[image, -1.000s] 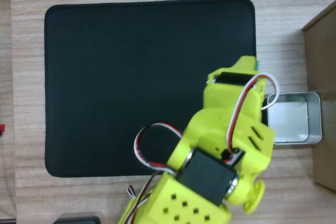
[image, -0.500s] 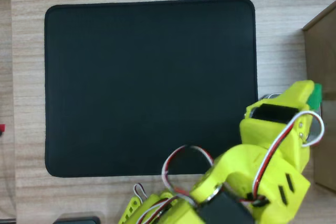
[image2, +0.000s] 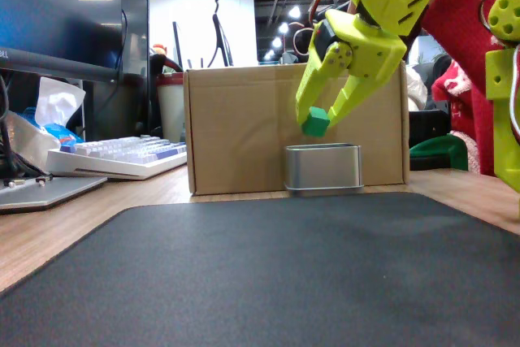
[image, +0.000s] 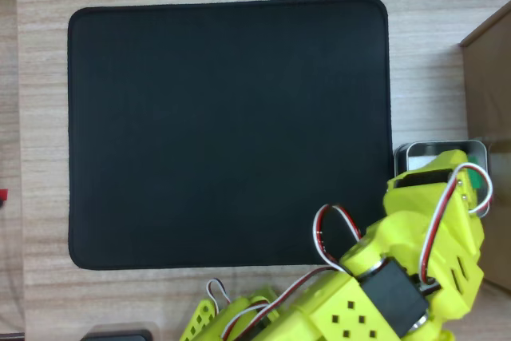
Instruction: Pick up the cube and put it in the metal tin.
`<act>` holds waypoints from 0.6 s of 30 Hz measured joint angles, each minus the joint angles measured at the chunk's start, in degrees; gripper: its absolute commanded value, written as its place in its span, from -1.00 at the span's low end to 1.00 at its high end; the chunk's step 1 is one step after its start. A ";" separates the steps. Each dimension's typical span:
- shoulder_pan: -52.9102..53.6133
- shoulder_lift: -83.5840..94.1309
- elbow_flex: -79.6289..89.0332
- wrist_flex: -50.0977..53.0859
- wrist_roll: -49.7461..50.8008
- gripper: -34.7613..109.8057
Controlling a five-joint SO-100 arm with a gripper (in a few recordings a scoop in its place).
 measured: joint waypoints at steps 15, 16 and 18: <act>-12.83 18.46 7.82 3.96 34.01 -0.17; -14.06 21.01 8.79 3.96 37.27 -0.17; -16.52 25.22 9.05 5.89 42.80 -0.20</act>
